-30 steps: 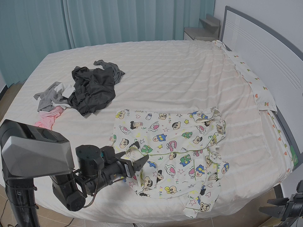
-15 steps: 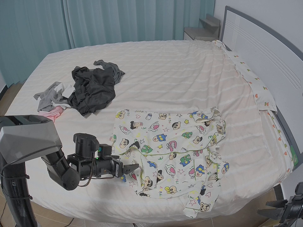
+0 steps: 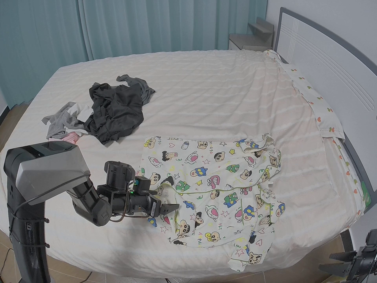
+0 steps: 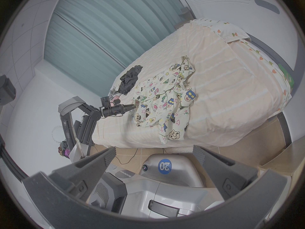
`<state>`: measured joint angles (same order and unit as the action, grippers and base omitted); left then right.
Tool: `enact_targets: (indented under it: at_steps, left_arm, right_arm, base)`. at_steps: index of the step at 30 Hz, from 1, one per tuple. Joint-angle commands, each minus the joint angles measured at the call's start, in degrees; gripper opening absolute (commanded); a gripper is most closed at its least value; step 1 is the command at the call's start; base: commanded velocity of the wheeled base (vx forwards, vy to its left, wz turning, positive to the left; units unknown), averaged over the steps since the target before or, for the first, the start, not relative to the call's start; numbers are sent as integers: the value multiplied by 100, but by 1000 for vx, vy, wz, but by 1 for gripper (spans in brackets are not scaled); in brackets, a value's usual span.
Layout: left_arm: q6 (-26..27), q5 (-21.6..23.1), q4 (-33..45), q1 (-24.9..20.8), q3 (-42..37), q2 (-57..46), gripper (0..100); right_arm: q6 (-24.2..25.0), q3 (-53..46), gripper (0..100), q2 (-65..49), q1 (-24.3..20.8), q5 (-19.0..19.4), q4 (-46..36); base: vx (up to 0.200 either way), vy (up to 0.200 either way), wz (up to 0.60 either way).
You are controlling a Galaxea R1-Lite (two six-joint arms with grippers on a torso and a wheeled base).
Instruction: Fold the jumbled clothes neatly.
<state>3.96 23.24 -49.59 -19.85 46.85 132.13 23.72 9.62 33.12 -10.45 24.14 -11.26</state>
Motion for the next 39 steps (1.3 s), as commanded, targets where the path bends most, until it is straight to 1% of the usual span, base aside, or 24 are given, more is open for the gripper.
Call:
enact_targets:
  at_steps: [1,7,8,18,24,28,31,34,35,37,39]
  left_arm:
    - [-1,-3,2,-10,9,102,100]
    - [-1,-12,-7,-10,26,216,100]
    - [-1,-12,-15,-10,35,251,0]
    - [-1,-65,-42,-2,-27,287,0]
    - [-1,-109,-15,25,-282,-206,0]
    - [8,-372,28,25,-580,-707,0]
    - [8,-460,134,25,-826,-1067,0]
    - [8,-487,442,25,-958,-1418,0]
    - [8,-522,828,25,-1020,-1726,0]
    - [8,-557,1303,16,-1046,-1999,0]
    - [-1,-601,2041,16,-1029,-2429,0]
  right_arm:
    - [10,-4,100,1,-19,3,1]
    - [1,-4,100,-7,-19,3,1]
    - [10,-4,100,-7,-19,3,1]
    - [10,-57,100,-78,-19,3,1]
    - [10,-101,100,-183,-19,3,1]
    - [10,-101,100,-262,-19,-6,-7]
    - [10,-109,100,-298,-19,-23,1]
    - [10,-101,100,-341,-19,-14,-7]
    - [10,-101,100,-359,-19,-14,1]
    - [10,-101,100,-377,-19,-14,1]
    - [10,-109,100,-394,-19,-14,-7]
  base:
    - [0,0,0]
    - [0,0,0]
    - [0,0,0]
    - [0,0,0]
    - [0,0,0]
    - [0,0,0]
    - [0,0,0]
    - [0,0,0]
    - [0,0,0]
    - [0,0,0]
    - [0,0,0]
